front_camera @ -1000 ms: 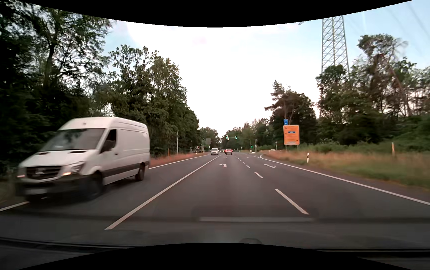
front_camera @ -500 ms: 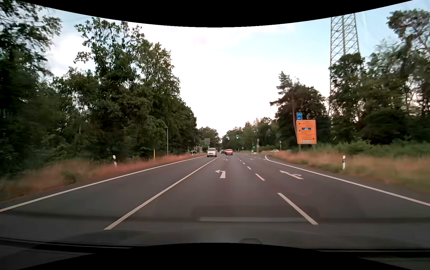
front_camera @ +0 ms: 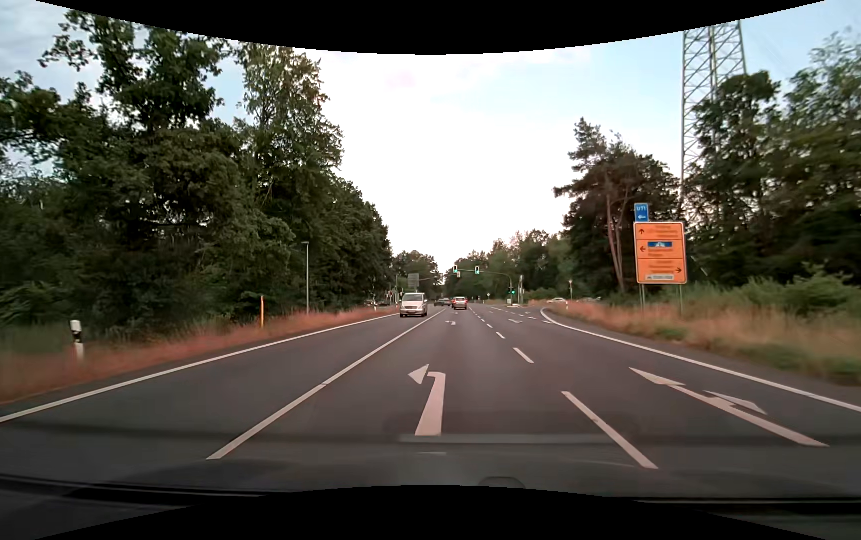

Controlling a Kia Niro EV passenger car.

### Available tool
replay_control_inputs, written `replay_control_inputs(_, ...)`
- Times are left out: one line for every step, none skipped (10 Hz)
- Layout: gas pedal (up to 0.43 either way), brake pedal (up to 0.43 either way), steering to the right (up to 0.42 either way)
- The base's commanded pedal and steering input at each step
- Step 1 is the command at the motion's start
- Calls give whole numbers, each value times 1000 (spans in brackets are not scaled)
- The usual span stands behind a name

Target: Follow the waypoints while adhering to traffic rules and regulations

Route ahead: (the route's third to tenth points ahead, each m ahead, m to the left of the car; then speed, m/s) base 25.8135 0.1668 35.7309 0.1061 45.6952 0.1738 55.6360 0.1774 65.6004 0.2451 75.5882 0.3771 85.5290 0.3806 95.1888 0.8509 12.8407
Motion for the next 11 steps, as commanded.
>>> replay_control_inputs(0,104,-6)
replay_control_inputs(0,110,-6)
replay_control_inputs(0,110,-6)
replay_control_inputs(0,110,-6)
replay_control_inputs(0,110,-6)
replay_control_inputs(0,104,-6)
replay_control_inputs(0,104,-6)
replay_control_inputs(0,104,-6)
replay_control_inputs(0,104,-6)
replay_control_inputs(0,104,-6)
replay_control_inputs(0,104,-6)
